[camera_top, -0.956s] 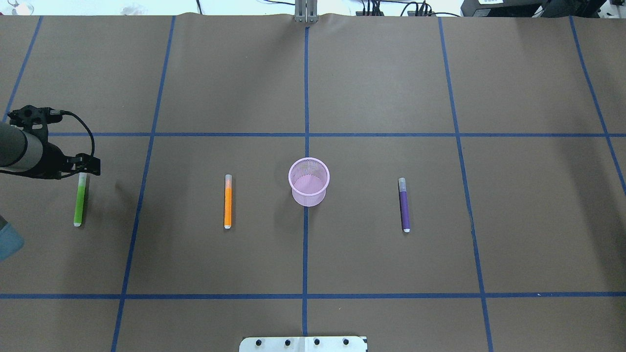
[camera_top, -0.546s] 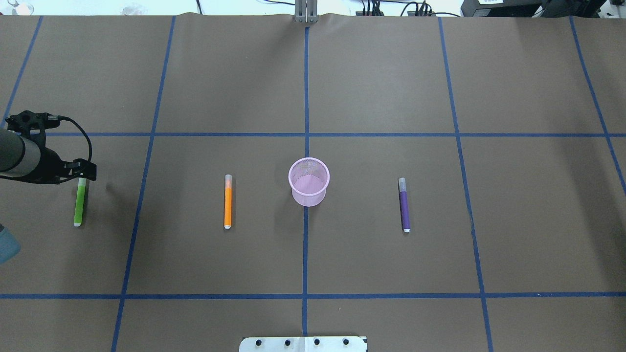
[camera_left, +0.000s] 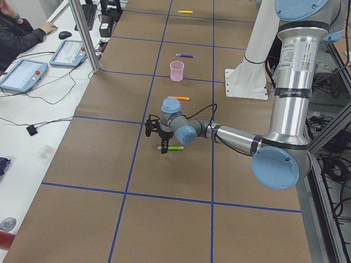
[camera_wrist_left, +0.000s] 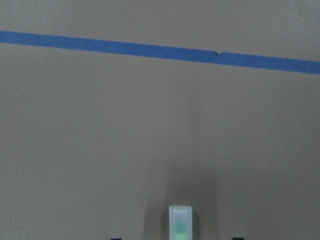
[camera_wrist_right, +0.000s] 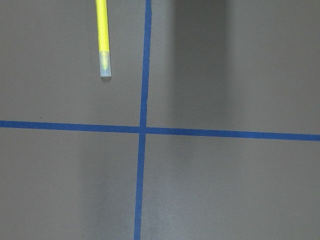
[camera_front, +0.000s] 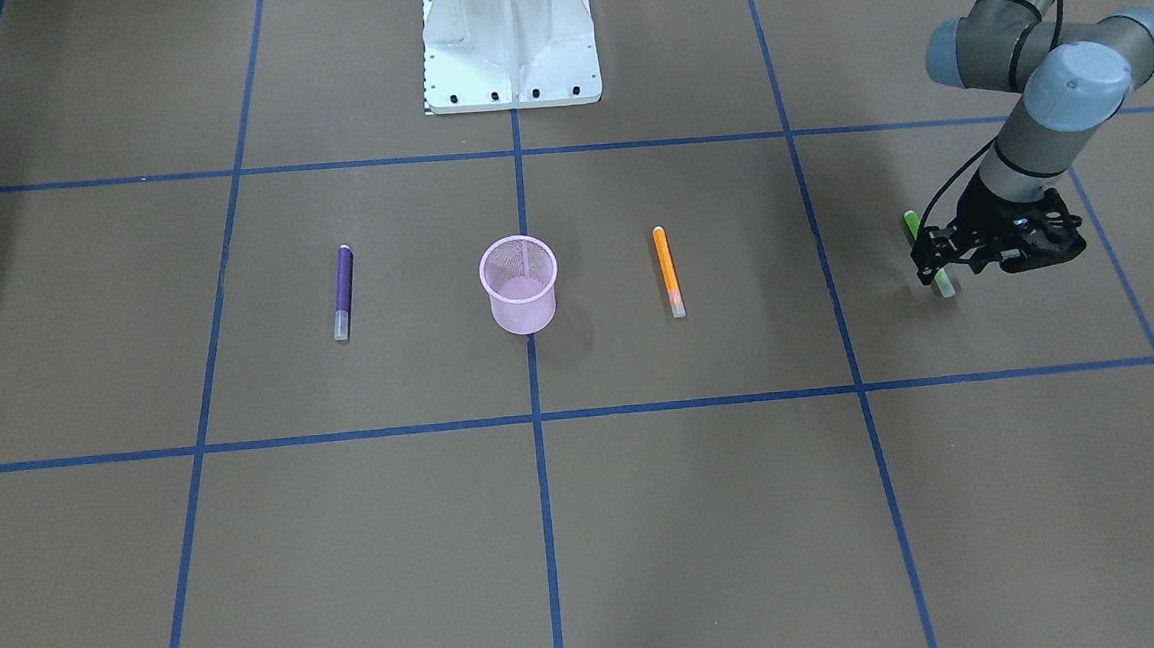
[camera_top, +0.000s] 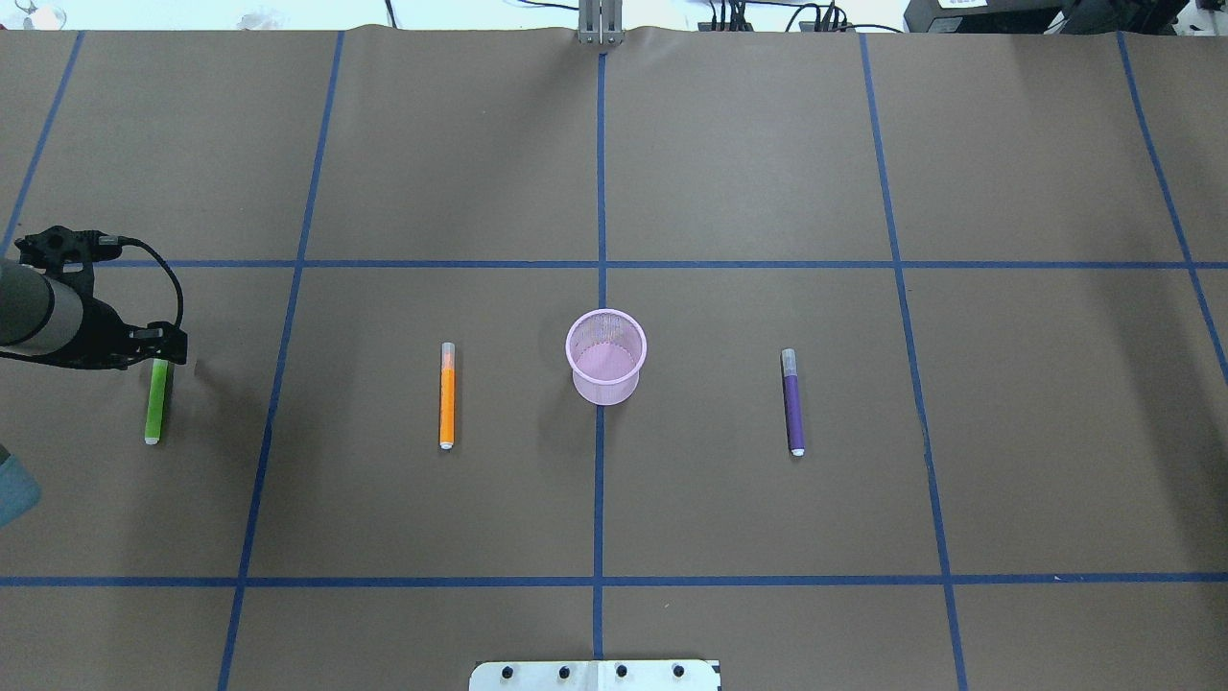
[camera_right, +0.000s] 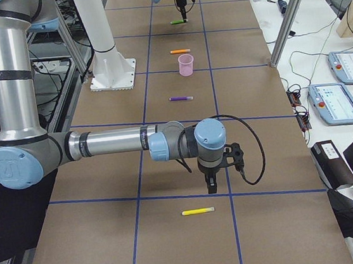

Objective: Collect pens into pen holder
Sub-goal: 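Close the left gripper on the green marker's cap end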

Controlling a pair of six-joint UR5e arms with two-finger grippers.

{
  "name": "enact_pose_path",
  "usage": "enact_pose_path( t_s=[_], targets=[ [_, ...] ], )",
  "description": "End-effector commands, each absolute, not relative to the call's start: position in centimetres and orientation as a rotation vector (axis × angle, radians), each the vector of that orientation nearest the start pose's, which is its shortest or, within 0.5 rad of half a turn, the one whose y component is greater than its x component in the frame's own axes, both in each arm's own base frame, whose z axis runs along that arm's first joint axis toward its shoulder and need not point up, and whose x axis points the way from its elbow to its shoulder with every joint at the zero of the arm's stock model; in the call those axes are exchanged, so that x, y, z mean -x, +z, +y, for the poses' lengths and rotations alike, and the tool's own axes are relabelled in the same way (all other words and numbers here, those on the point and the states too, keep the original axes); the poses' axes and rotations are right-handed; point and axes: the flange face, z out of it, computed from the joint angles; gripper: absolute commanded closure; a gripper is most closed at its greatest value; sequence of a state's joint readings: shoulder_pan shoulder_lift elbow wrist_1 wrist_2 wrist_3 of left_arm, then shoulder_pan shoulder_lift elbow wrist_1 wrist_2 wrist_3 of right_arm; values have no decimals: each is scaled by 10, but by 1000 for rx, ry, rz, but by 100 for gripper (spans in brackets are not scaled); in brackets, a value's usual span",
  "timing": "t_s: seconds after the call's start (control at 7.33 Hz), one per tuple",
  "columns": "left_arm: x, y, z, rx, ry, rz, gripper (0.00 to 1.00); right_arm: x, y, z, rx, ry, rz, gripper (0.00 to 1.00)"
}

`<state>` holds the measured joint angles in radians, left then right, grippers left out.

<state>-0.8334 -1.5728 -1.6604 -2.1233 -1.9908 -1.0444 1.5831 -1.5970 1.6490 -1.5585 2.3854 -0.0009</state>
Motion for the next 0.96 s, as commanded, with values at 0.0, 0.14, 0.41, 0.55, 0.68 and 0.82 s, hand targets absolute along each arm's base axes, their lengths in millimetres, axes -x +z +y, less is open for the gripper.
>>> enact_pose_path(
  t_s=[0.0, 0.14, 0.41, 0.55, 0.68, 0.82],
  targets=[
    [-287, 565, -450, -81, -153, 748, 32, -67, 629, -484, -65, -15, -814, 0],
    [-287, 565, -450, -81, -153, 748, 39, -67, 630, -484, -65, -15, -812, 0],
    [-287, 565, -450, -82, -152, 747, 43, -67, 630, -484, -65, -15, -812, 0],
    [-287, 565, -450, -82, -152, 747, 44, -67, 630, -484, -66, -17, -811, 0],
    [-285, 568, -448, -77, -153, 743, 50, -67, 629, -484, -67, -17, -811, 0],
    [-285, 568, -448, -78, -153, 742, 54, -67, 630, -484, -64, -16, -811, 0]
  ],
)
